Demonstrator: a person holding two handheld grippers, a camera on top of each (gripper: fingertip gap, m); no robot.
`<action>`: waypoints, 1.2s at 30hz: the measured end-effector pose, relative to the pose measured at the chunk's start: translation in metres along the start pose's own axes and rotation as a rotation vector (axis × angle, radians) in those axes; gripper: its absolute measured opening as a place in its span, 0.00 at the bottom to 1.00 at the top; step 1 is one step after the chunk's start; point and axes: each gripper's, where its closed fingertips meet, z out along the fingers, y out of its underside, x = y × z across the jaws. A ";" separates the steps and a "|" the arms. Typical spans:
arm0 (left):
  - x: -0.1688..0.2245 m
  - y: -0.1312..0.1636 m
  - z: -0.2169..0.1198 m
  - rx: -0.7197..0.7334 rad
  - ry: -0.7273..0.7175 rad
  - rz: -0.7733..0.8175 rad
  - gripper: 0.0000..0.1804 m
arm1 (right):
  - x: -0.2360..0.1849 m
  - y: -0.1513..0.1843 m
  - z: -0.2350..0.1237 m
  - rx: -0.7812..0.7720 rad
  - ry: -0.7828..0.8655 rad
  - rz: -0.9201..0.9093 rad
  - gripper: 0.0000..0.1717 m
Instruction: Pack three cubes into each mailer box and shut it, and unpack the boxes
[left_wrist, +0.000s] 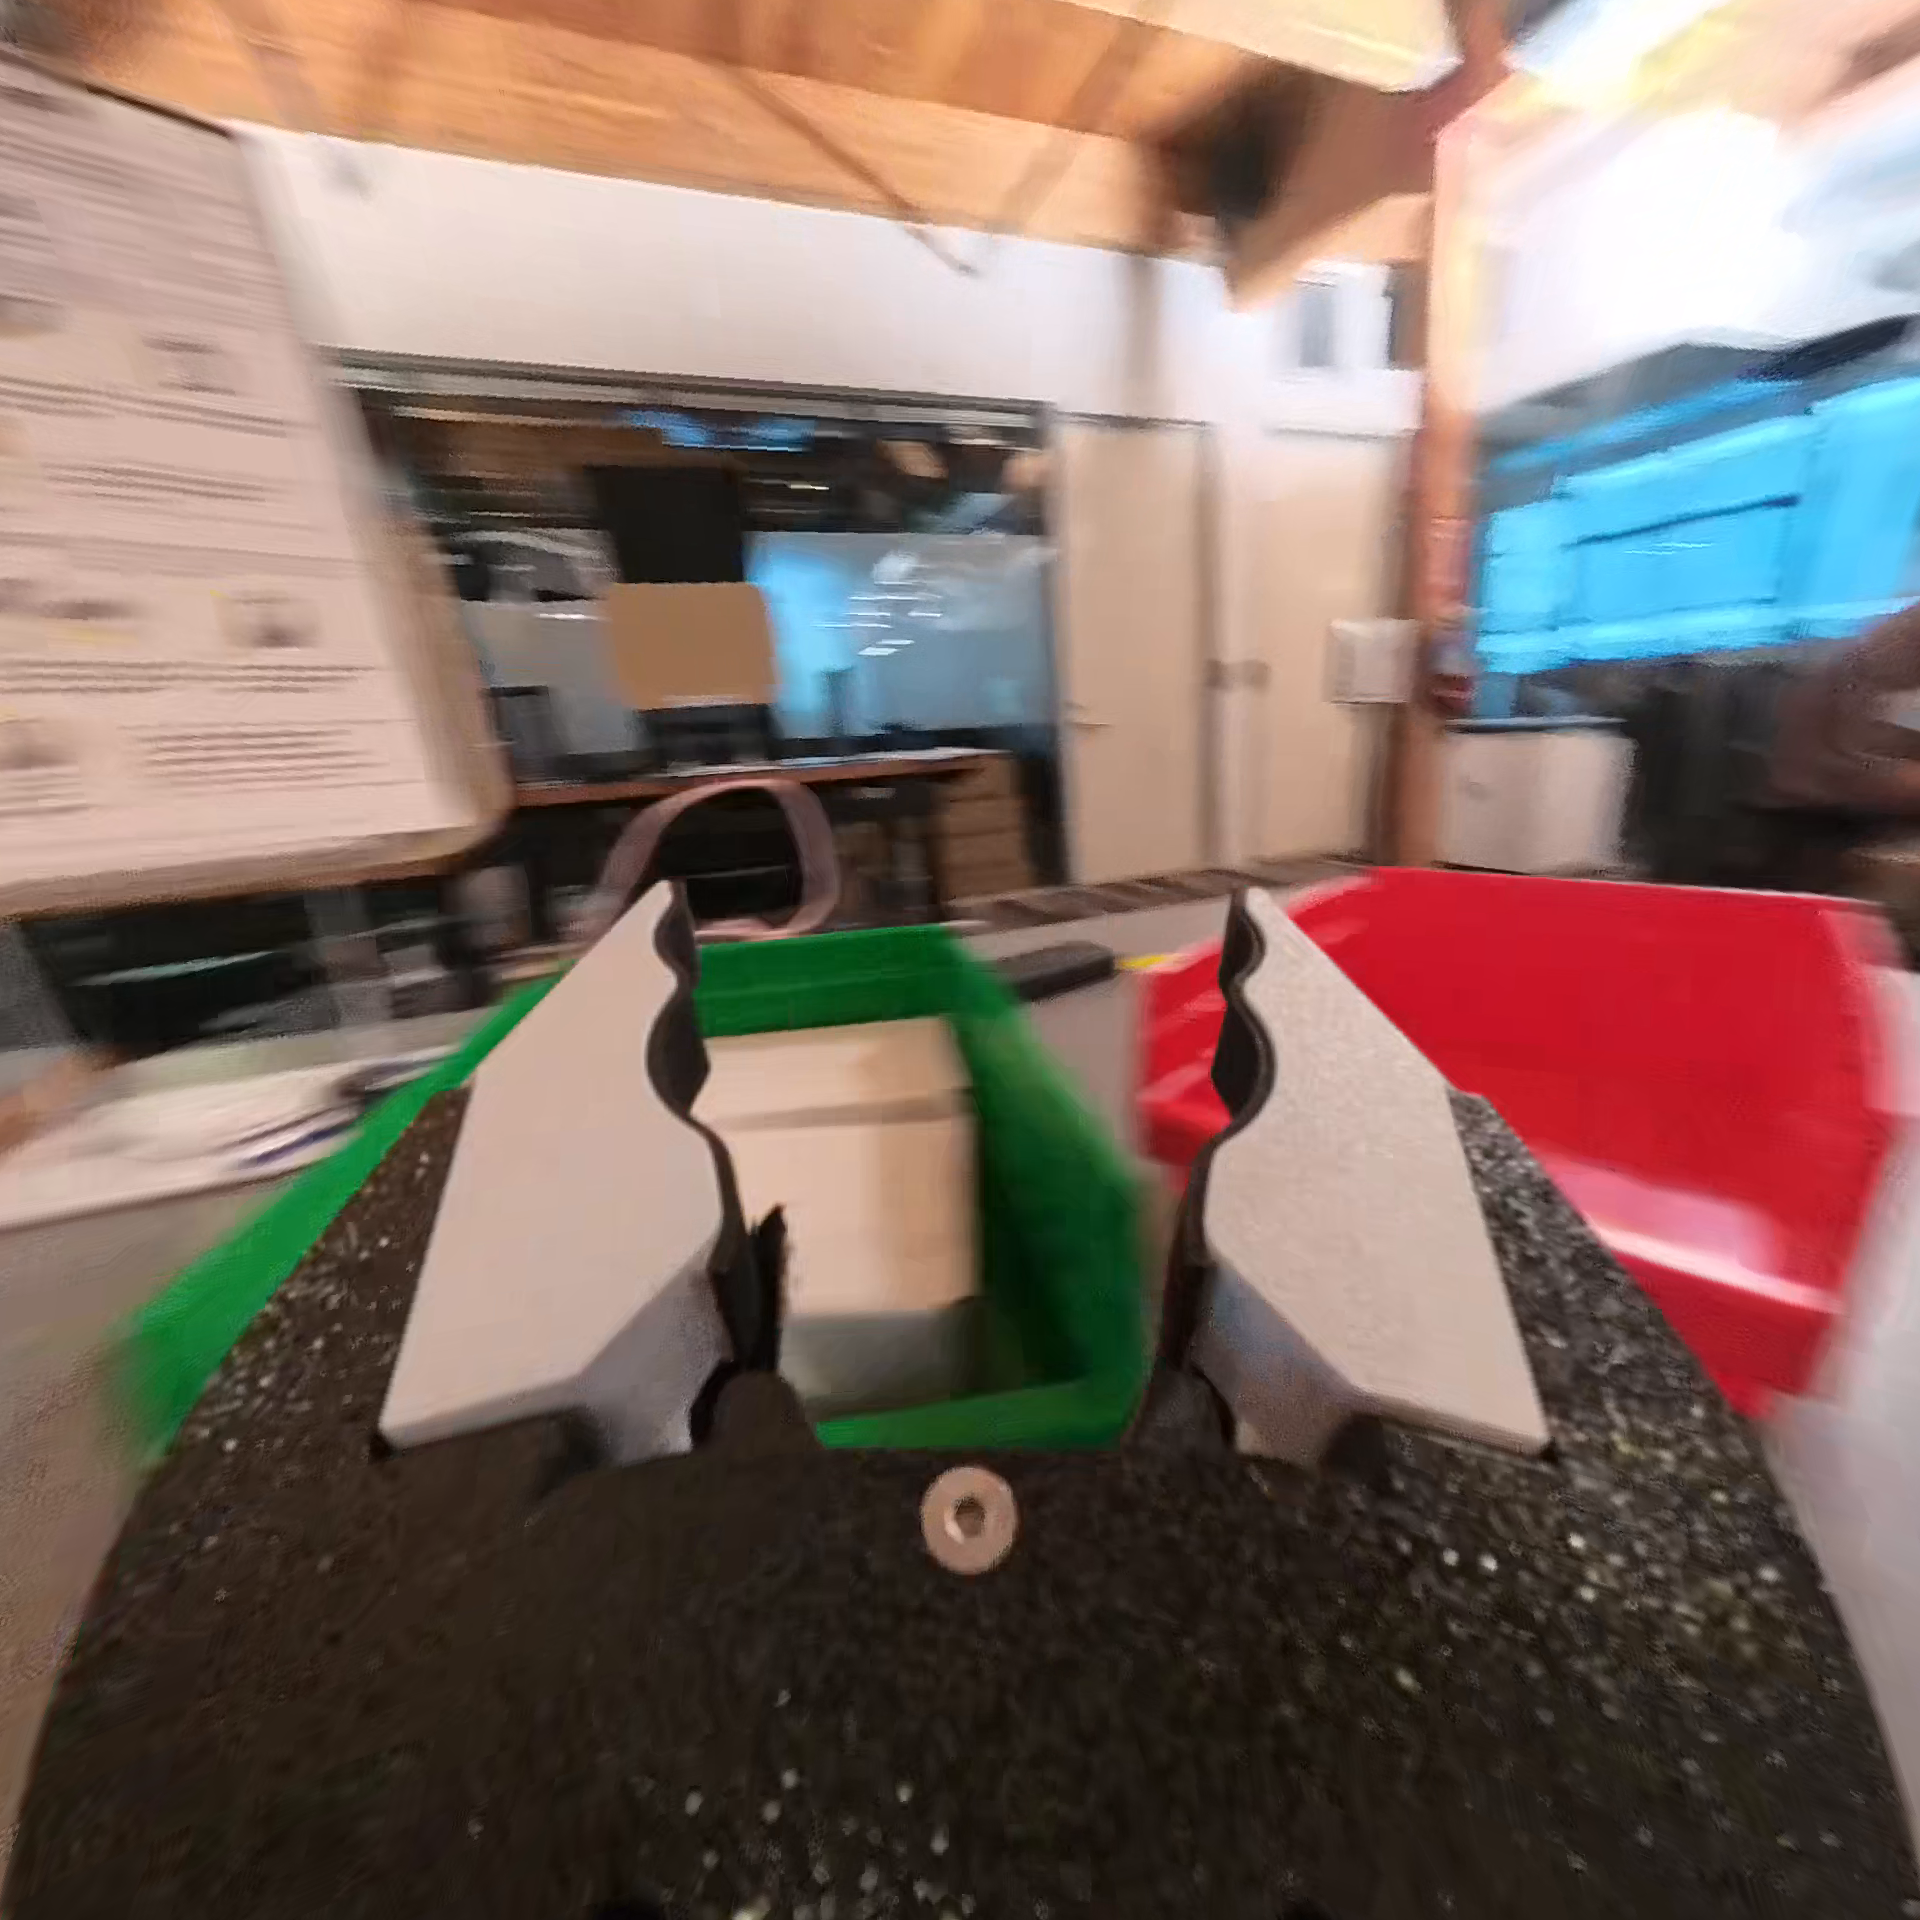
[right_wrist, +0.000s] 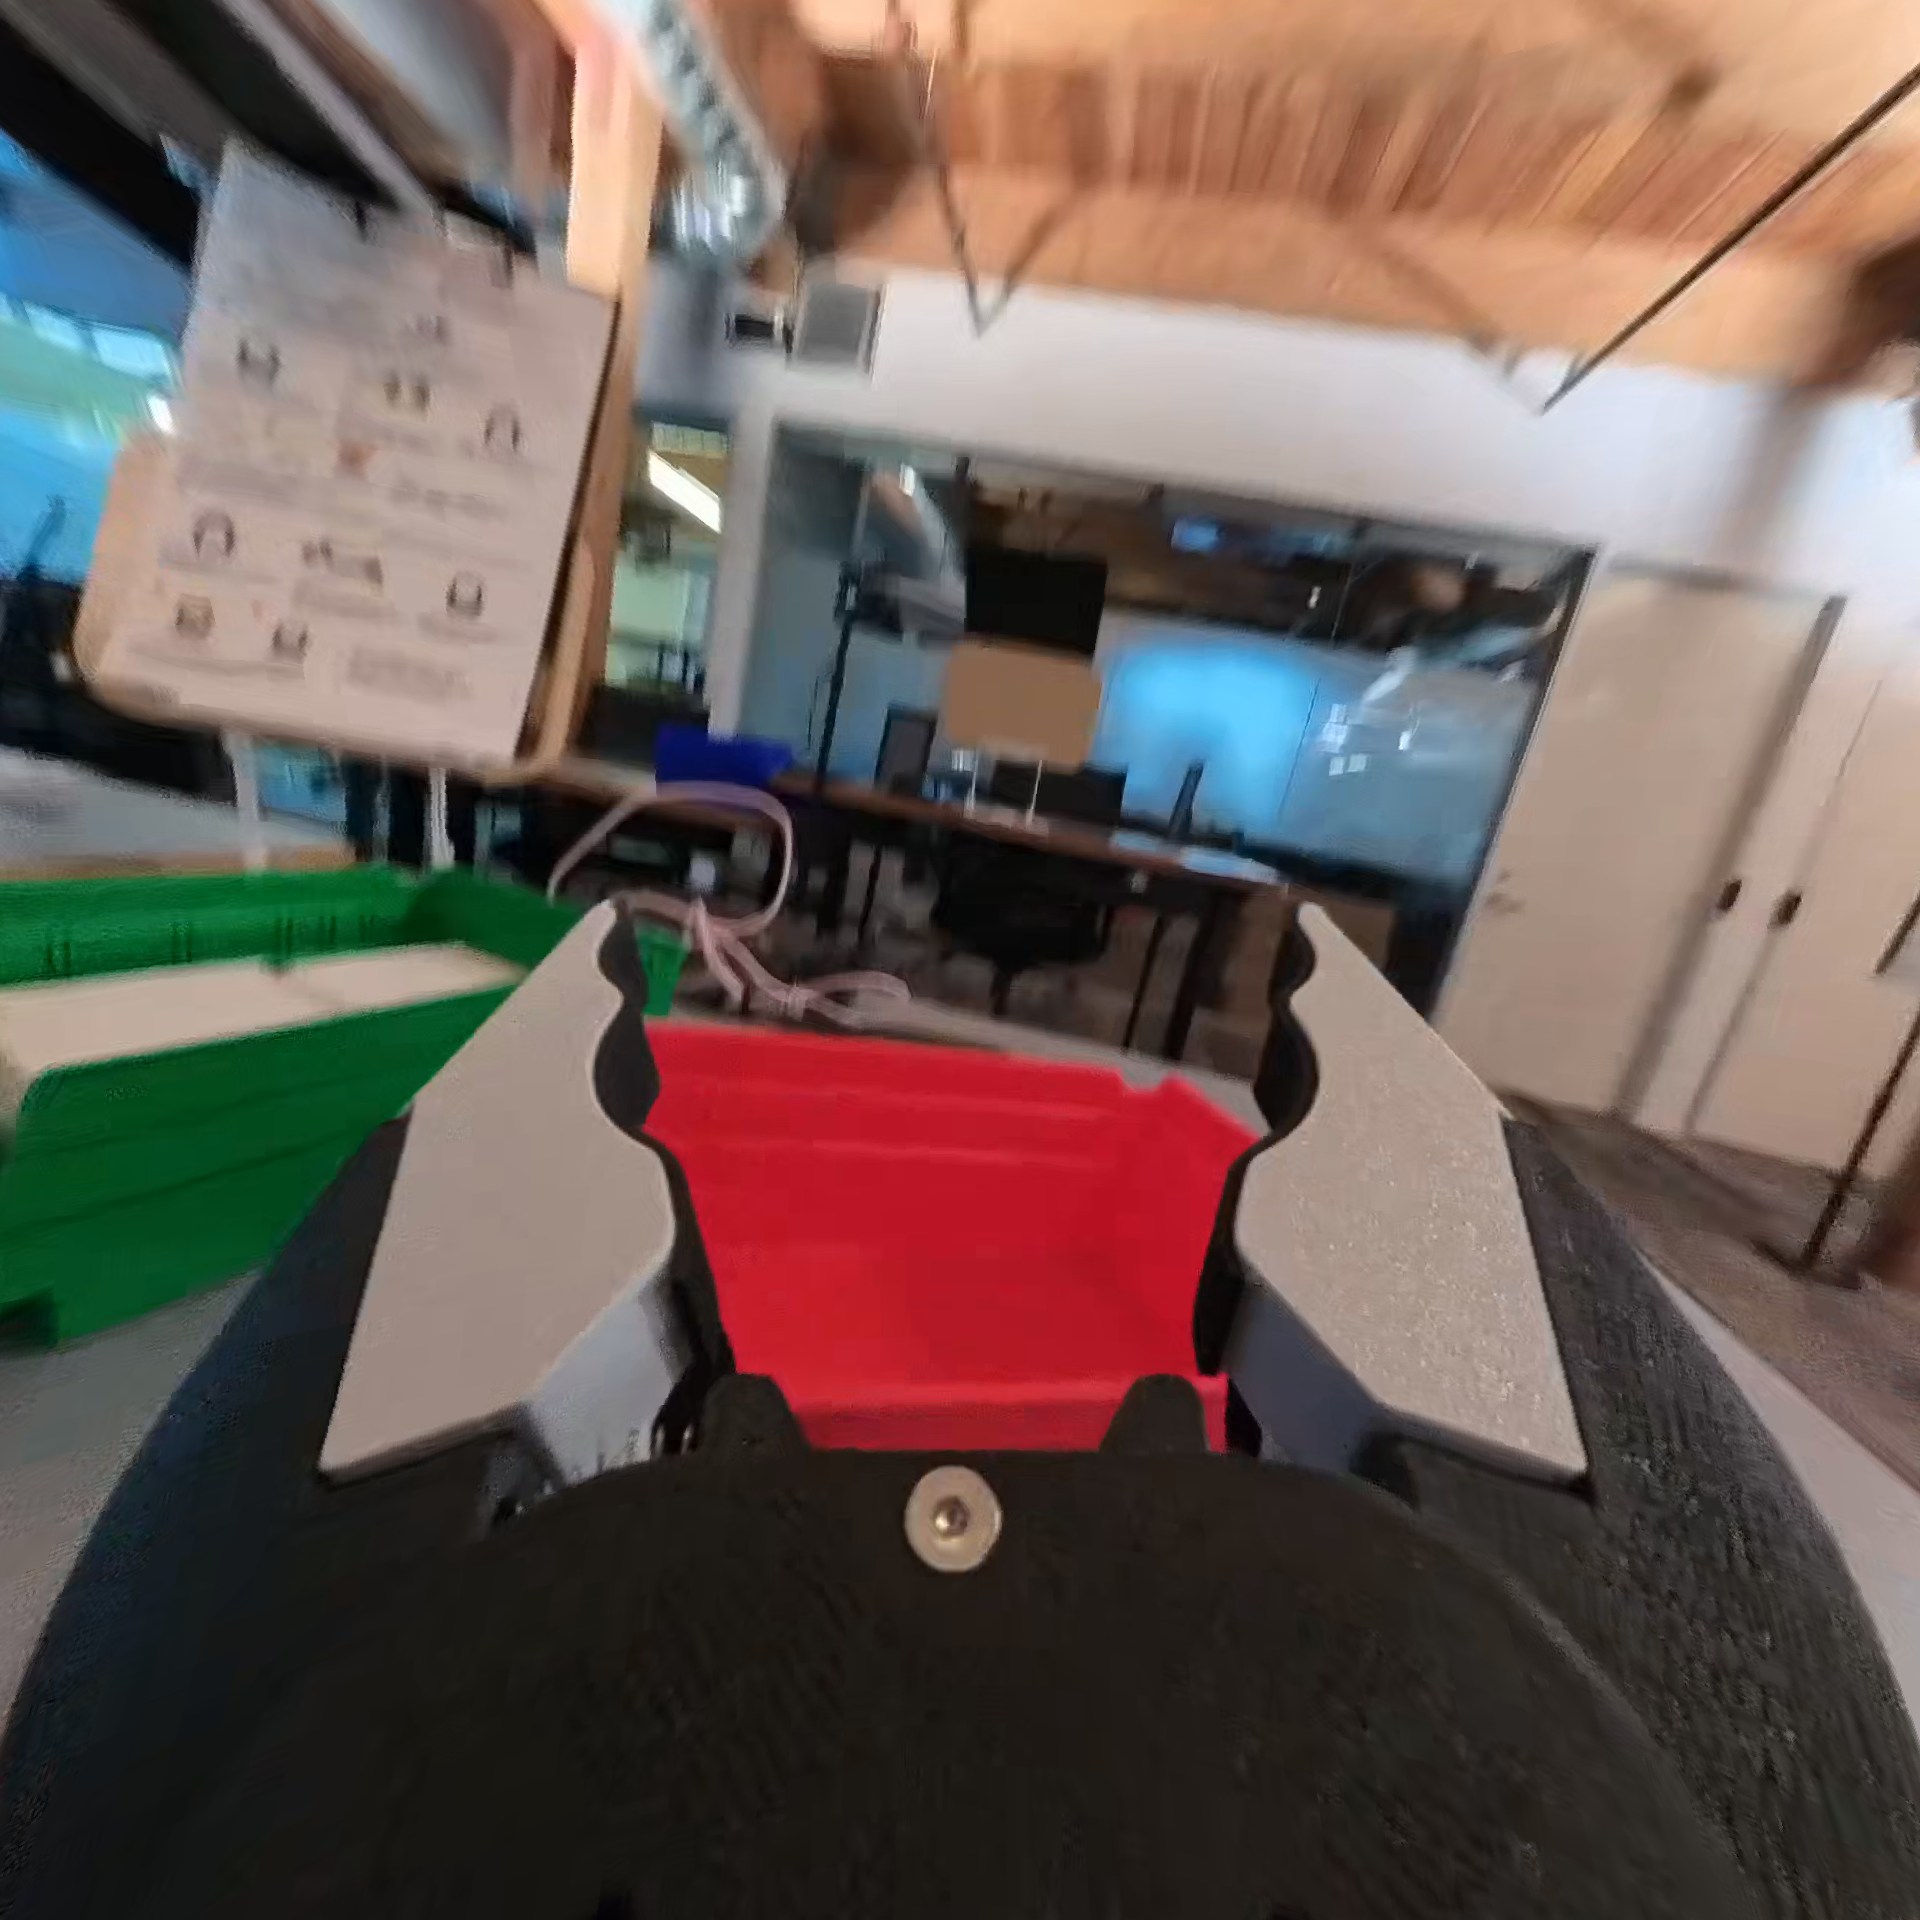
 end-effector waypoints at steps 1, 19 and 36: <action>-0.038 0.002 -0.011 -0.010 -0.118 0.024 0.55 | -0.010 0.010 0.001 -0.085 -0.015 -0.028 0.66; -0.163 0.085 -0.036 -0.288 -0.335 -0.123 0.53 | -0.051 0.114 -0.004 -0.644 -0.215 -0.128 0.69; -0.161 0.104 -0.030 -0.413 -0.322 -0.122 0.31 | 0.098 0.180 -0.053 -0.974 0.119 0.012 0.28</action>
